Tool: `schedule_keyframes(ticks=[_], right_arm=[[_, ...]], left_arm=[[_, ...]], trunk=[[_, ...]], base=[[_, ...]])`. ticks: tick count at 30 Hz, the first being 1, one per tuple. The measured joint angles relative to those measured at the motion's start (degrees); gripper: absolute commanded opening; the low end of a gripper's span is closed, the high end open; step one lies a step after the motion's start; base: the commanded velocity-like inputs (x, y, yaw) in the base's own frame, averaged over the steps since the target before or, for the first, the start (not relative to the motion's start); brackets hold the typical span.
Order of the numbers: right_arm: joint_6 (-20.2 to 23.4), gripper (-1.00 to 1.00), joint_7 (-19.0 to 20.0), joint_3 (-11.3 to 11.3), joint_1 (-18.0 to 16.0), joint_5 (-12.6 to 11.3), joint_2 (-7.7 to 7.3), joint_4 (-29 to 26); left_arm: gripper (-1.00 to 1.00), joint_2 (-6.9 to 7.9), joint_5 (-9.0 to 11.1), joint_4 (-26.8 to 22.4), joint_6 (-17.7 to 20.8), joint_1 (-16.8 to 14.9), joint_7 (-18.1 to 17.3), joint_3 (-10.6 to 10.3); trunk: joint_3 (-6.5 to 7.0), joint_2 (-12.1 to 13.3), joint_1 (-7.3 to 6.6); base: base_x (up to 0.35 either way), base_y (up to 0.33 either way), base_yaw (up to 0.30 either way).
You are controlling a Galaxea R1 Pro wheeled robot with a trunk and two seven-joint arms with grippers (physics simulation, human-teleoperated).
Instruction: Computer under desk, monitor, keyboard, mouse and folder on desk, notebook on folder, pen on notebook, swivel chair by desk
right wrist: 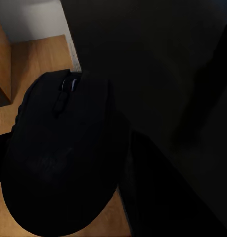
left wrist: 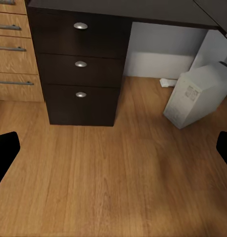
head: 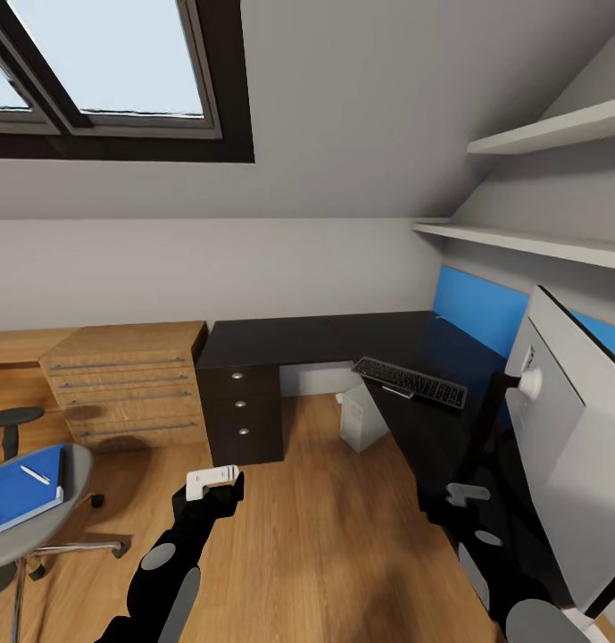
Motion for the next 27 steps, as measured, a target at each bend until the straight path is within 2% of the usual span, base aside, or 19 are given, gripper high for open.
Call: schedule_keyframes(ticks=[2, 7, 11, 12, 14, 19, 20, 21, 24, 27], right_arm=[[0.2, -1.0, 0.0, 0.0, 0.0, 0.1, 0.64, -0.1], [0.5, -1.0, -0.1, 0.4, 0.0, 0.6, 3.99, -0.9], [0.8, -1.0, -0.1, 0.7, 0.2, 0.7, 6.27, -4.0], [3.2, -1.0, -0.1, 0.9, 0.8, 0.7, 7.43, -7.4], [6.9, -1.0, -0.1, 0.9, 2.3, 0.7, 8.85, -11.1], [10.8, -1.0, -0.2, 1.6, 4.2, 0.6, 10.92, -15.7], [13.2, -1.0, -1.2, 4.9, 4.6, 0.5, 11.7, -16.6], [13.8, -1.0, -1.6, 6.0, 4.6, 0.5, 11.96, -16.8], [18.1, -1.0, -5.5, 11.5, 4.4, 0.3, 13.92, -17.9], [22.0, -1.0, -8.5, 13.2, 2.7, -0.1, 14.31, -18.4]], left_arm=[[1.0, 0.0, 0.0, 0.0, 0.0, 0.0, 0.0, 0.0], [1.0, 0.0, -0.1, 0.0, 0.0, 0.0, 0.0, 0.0], [1.0, 0.0, -0.1, 0.0, 0.0, 0.0, 0.1, -0.1], [1.0, 0.0, -0.1, 0.1, 0.0, 0.0, 0.1, -0.1], [1.0, 0.0, -0.2, 0.4, 0.0, 0.0, 0.1, -0.1], [1.0, 0.0, -0.3, 0.6, 0.0, 0.0, 0.1, -0.1], [1.0, 0.08, -0.3, 0.5, 0.0, 0.0, 0.1, -0.1], [1.0, 0.1, -0.3, 0.5, 0.0, 0.0, 0.1, 0.0], [1.0, 0.15, -0.3, 0.4, 0.0, 0.0, 0.1, 0.0], [1.0, 0.17, -0.3, 0.3, 0.0, 0.0, 0.1, 0.0]], trunk=[[0.36, 0.8, -0.44], [1.26, 2.8, -1.54], [1.27, 2.8, -1.55], [1.27, 2.8, -1.55], [1.27, 2.8, -1.55], [1.27, 2.8, -1.55], [1.27, 2.8, -1.55], [1.27, 2.8, -1.55], [1.27, 2.8, -1.55], [1.27, 2.8, -1.55]], base=[[0.0, 0.0, 0.0], [0.0, 0.0, 0.0], [0.0, 0.0, 0.0], [0.0, 0.0, 0.0], [0.0, 0.0, 0.0], [0.0, 0.0, 0.0], [0.0, 0.0, 0.0], [0.0, 0.0, 0.0], [0.0, 0.0, 0.0], [0.0, 0.0, 0.0]])
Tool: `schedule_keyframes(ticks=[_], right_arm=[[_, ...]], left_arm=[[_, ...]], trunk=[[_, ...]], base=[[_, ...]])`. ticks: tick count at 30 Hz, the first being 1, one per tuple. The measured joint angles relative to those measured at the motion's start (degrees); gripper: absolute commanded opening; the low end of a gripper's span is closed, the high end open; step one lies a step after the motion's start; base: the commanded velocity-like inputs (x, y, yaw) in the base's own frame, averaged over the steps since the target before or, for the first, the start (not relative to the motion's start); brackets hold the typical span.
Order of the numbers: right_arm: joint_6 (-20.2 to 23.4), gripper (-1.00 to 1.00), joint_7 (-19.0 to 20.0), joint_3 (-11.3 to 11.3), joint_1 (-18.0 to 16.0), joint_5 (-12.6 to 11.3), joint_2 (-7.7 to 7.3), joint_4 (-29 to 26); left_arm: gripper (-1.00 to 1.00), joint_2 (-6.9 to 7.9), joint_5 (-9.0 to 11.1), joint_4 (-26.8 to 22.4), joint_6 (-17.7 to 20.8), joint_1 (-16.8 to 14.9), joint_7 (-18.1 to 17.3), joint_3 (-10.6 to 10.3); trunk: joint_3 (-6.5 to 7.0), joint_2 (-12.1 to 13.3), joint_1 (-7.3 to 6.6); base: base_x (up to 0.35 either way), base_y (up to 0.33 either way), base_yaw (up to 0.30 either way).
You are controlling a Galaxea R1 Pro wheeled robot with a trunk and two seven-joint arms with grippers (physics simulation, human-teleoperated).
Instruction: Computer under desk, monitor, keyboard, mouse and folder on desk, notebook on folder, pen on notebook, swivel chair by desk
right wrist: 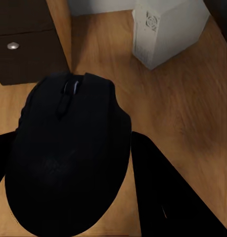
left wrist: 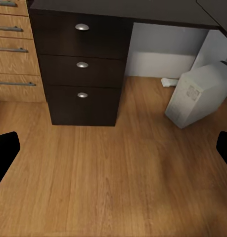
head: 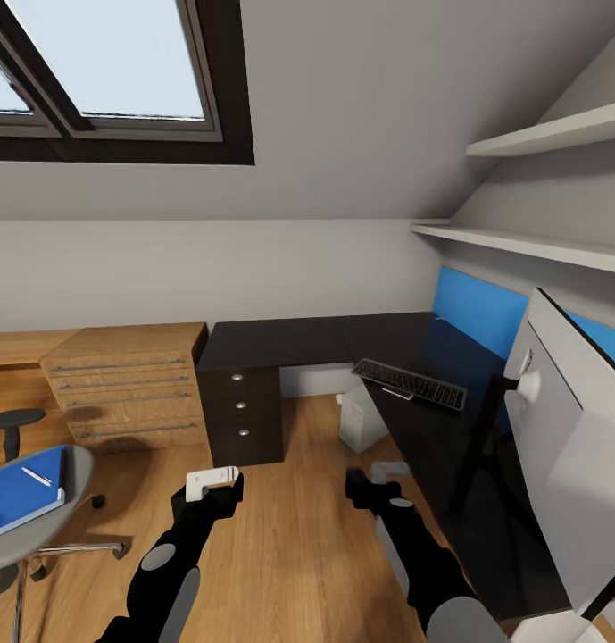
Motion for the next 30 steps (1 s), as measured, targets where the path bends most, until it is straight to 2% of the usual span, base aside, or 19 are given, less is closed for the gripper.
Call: schedule_keyframes(ticks=[3, 8, 10, 12, 26, 30], right_arm=[[2.1, -1.0, -0.9, 0.5, -1.1, -0.9, 0.01, 0.0], [1.4, -1.0, -2.7, 1.0, -1.6, -2.0, 0.02, -1.2], [1.7, -1.0, -3.5, 1.0, -0.1, -2.2, 0.02, -5.5], [2.0, -1.0, -3.6, 1.0, 0.9, -2.3, 0.02, -7.2], [2.0, -1.0, -3.7, 0.9, 2.1, -2.5, 0.02, -10.8], [1.5, -1.0, -3.8, 0.9, 2.8, -2.4, 0.02, -11.6]], left_arm=[[1.0, 0.0, -0.1, 0.0, 0.0, 0.0, 0.0, 0.0], [1.0, 0.01, -0.1, 0.1, 0.0, 0.0, 0.0, 0.1], [1.0, 0.01, -0.1, 0.2, 0.0, 0.0, 0.0, 0.1], [1.0, 0.01, -0.1, 0.2, 0.0, 0.0, 0.0, 0.0], [1.0, 0.01, -0.1, 0.4, 0.0, 0.0, 0.0, 0.0], [1.0, 0.01, 0.0, 0.6, 0.0, 0.0, 0.0, 0.0]], trunk=[[0.0, 0.0, 0.0], [0.0, 0.0, 0.0], [0.0, 0.0, 0.0], [0.0, 0.0, 0.0], [0.0, 0.0, 0.0], [-0.01, 0.0, 0.0]], base=[[0.0, 0.0, 0.0], [0.0, 0.0, 0.0], [0.0, 0.0, 0.0], [0.0, 0.0, 0.0], [0.0, 0.0, 0.0], [0.005, 0.0, 0.249]])
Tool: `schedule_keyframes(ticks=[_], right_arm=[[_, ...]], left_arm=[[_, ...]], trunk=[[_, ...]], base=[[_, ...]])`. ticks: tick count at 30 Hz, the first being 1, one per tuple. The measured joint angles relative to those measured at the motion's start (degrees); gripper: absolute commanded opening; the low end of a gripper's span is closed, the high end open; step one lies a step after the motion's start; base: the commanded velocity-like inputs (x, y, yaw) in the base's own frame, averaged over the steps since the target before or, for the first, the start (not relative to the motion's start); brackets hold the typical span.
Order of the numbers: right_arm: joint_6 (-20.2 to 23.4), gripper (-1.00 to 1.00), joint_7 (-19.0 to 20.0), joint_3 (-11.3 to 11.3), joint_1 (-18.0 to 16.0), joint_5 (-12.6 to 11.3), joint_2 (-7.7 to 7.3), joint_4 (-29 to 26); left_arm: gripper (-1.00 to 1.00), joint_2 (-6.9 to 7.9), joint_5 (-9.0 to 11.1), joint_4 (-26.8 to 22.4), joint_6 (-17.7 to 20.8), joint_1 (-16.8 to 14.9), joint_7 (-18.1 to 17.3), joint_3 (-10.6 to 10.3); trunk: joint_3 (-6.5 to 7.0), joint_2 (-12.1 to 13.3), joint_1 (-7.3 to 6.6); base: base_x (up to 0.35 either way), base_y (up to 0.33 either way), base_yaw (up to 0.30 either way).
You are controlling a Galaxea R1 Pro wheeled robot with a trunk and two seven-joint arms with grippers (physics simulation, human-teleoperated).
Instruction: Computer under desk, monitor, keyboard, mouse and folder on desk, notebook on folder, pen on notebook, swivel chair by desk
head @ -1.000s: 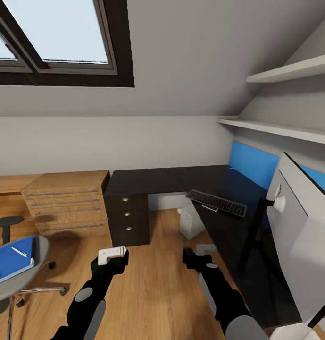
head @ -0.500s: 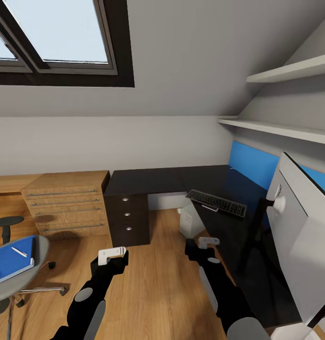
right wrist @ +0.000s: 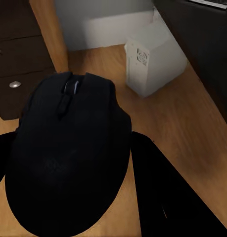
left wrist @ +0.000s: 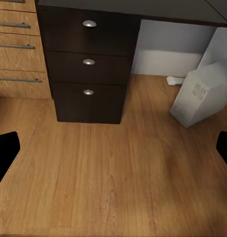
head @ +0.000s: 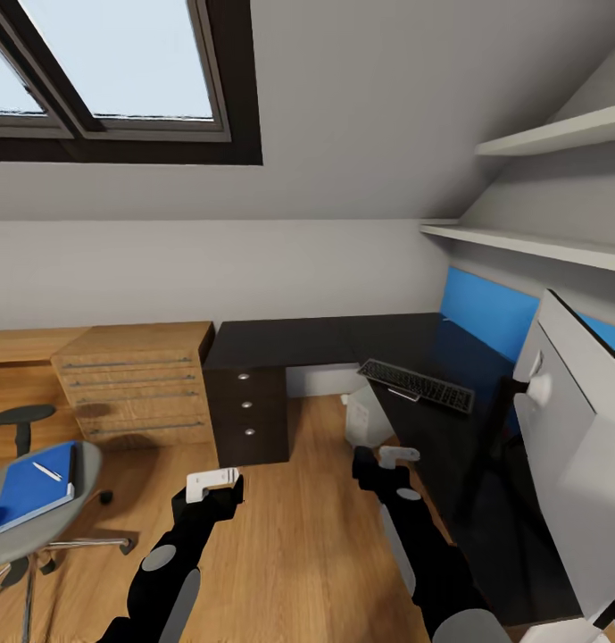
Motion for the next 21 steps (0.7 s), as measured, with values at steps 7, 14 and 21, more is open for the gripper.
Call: schedule_keyframes(ticks=[7, 14, 21], right_arm=[[-0.7, -1.0, -0.4, 0.1, 0.7, 0.2, 0.0, -0.1], [-0.8, -1.0, -1.3, 0.2, 0.7, 0.2, 0.0, -0.2], [-0.8, -1.0, -2.5, 0.2, 0.7, 0.3, 0.0, -0.4]], left_arm=[[1.0, 0.0, 0.1, 0.1, 0.0, 0.0, 0.0, 2.0], [1.0, 0.0, 0.1, 0.0, 2.1, 0.0, -0.1, 7.6], [1.0, 0.07, 0.0, 0.0, 5.6, 0.0, -0.1, 8.1]], trunk=[[-0.08, 0.0, -0.03], [-0.33, 0.0, -0.03], [-0.58, 0.0, -0.03]], base=[[0.25, 0.0, 0.277], [0.318, 0.0, 0.247], [0.322, 0.0, 0.055]])
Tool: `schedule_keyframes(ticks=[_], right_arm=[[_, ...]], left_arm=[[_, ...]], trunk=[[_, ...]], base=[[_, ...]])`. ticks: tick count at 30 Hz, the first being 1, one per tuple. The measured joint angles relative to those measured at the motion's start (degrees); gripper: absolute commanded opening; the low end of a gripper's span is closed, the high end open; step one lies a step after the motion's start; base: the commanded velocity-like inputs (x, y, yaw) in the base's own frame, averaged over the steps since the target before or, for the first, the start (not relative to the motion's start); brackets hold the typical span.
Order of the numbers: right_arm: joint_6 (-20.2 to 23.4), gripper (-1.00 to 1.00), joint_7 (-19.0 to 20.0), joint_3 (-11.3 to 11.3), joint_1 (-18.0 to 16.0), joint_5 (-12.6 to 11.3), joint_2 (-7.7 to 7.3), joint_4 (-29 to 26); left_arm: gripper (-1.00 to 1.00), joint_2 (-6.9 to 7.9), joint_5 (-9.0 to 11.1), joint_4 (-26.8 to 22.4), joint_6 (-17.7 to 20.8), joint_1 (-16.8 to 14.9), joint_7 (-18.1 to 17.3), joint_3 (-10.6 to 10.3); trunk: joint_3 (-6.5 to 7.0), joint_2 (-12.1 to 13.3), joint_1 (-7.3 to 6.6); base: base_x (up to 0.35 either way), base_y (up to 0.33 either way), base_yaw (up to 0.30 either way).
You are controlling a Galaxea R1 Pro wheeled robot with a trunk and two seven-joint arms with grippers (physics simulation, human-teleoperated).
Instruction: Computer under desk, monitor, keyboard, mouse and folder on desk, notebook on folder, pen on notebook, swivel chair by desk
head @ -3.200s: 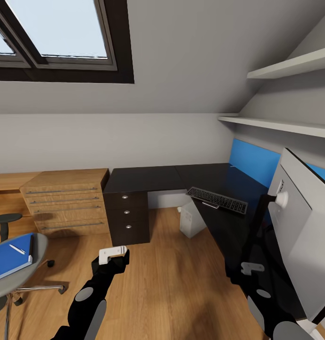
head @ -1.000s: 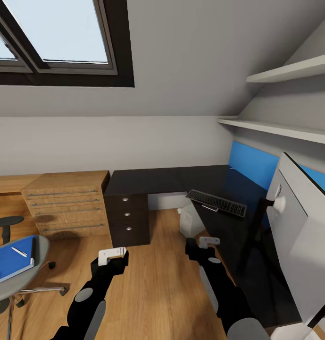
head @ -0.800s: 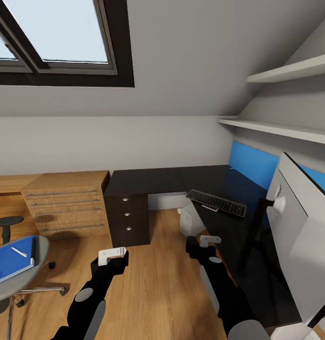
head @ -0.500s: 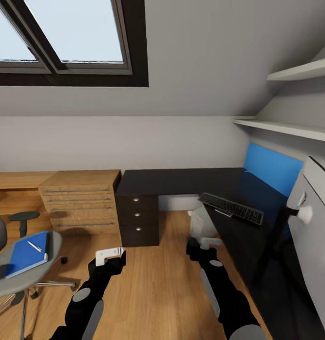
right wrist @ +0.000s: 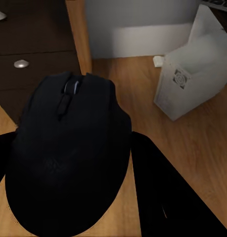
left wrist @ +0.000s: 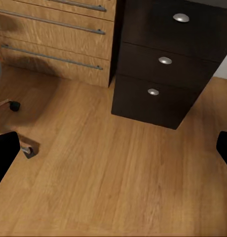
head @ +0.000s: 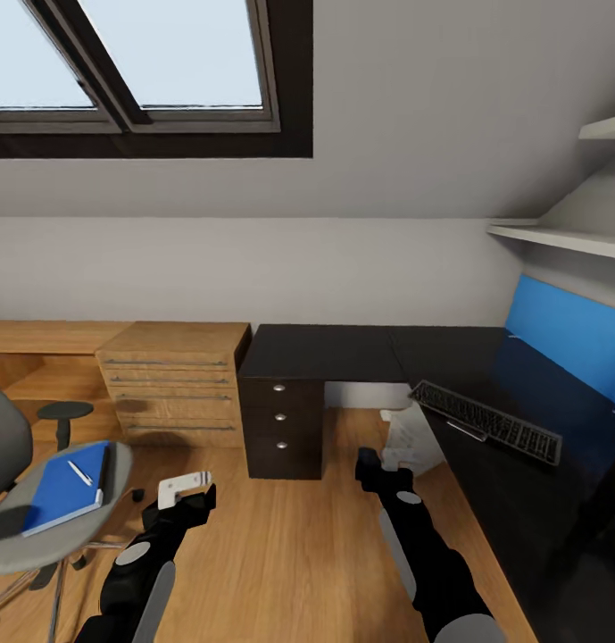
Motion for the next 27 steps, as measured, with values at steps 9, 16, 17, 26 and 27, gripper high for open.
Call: schedule_keyframes(ticks=[9, 16, 17, 26, 27], right_arm=[[0.0, -1.0, 0.0, -0.1, 0.0, 0.0, 0.0, -0.9], [0.0, -1.0, -0.1, 0.0, 0.1, 0.0, 0.0, -0.9], [0.0, -1.0, -0.1, 0.0, 0.1, 0.0, 0.0, -0.9], [-0.8, -1.0, -0.1, 0.0, 0.1, 0.0, 0.0, -0.9], [-1.0, -1.0, -0.1, 0.2, 0.4, 0.0, 0.0, -0.9]], left_arm=[[1.0, -0.14, 0.2, 0.1, 0.0, 0.0, 0.0, 0.1], [1.0, -0.21, 0.2, 0.1, -0.1, 0.0, 0.0, 0.3], [1.0, -0.22, 0.2, 0.1, -0.1, 0.0, 0.0, 0.3], [1.0, -0.27, 0.2, 0.1, -0.2, 0.0, 0.0, 0.0], [1.0, -0.3, 0.1, 0.1, -0.2, 0.0, 0.0, -0.2]], trunk=[[0.0, 0.0, 0.0], [0.0, 0.0, 0.0], [0.0, 0.0, 0.0], [0.0, 0.0, 0.01], [-0.01, 0.0, 0.02]], base=[[0.322, 0.0, 0.0], [0.322, 0.0, 0.137], [0.322, 0.0, 0.239], [0.276, 0.0, 0.262], [0.071, 0.0, 0.271]])
